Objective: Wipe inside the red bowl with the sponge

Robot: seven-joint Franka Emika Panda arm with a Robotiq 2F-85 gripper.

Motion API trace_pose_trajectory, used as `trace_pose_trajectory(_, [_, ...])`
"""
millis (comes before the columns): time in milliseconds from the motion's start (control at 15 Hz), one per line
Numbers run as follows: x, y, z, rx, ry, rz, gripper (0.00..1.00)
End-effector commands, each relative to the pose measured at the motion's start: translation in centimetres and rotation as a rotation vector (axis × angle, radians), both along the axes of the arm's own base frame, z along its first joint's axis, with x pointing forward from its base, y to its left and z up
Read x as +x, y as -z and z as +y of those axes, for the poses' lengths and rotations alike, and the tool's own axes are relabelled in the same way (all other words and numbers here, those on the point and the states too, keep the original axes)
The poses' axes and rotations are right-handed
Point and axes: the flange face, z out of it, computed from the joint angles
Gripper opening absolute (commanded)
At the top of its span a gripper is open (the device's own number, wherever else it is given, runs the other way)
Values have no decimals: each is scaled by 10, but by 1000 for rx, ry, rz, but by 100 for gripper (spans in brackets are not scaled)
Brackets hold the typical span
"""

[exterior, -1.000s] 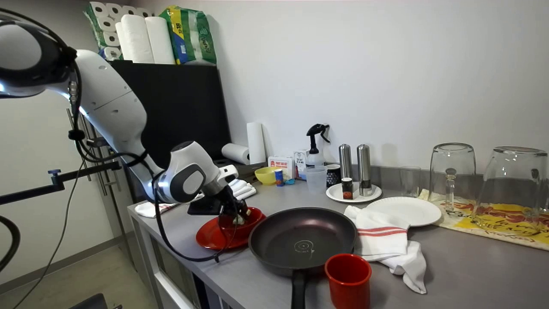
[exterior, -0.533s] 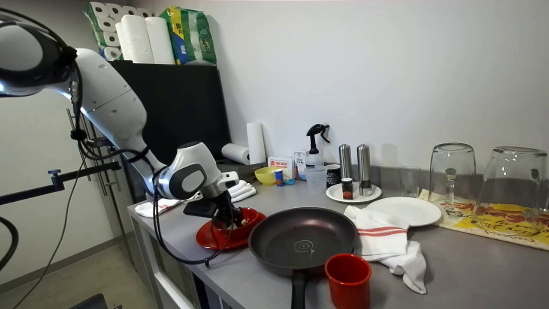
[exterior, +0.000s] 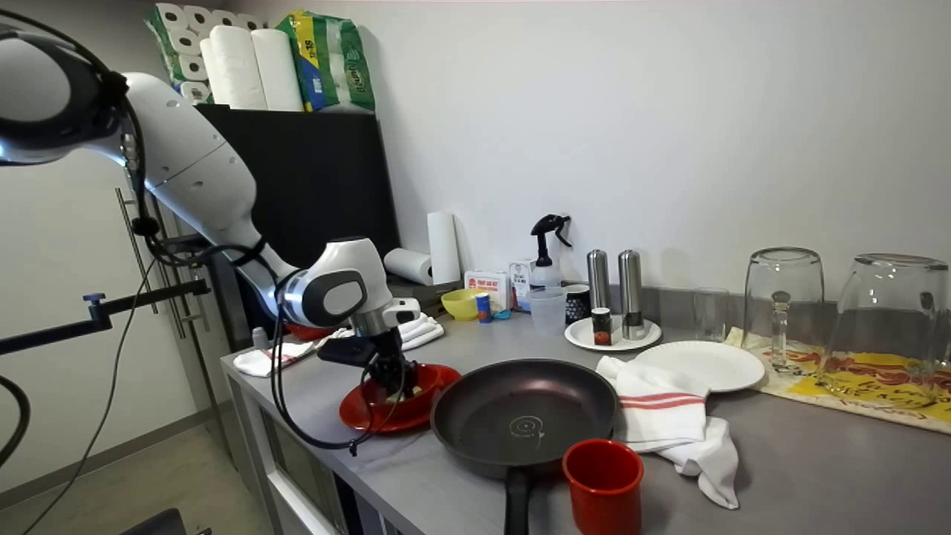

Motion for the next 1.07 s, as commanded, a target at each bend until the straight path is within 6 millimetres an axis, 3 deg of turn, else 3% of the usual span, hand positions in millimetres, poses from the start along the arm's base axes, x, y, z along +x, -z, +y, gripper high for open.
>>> trace_pose_trajectory(0, [2,9,-7,-56,-21,126,25])
trace_pose_trajectory(1000, [10,5,-3,-190,-144,335,25])
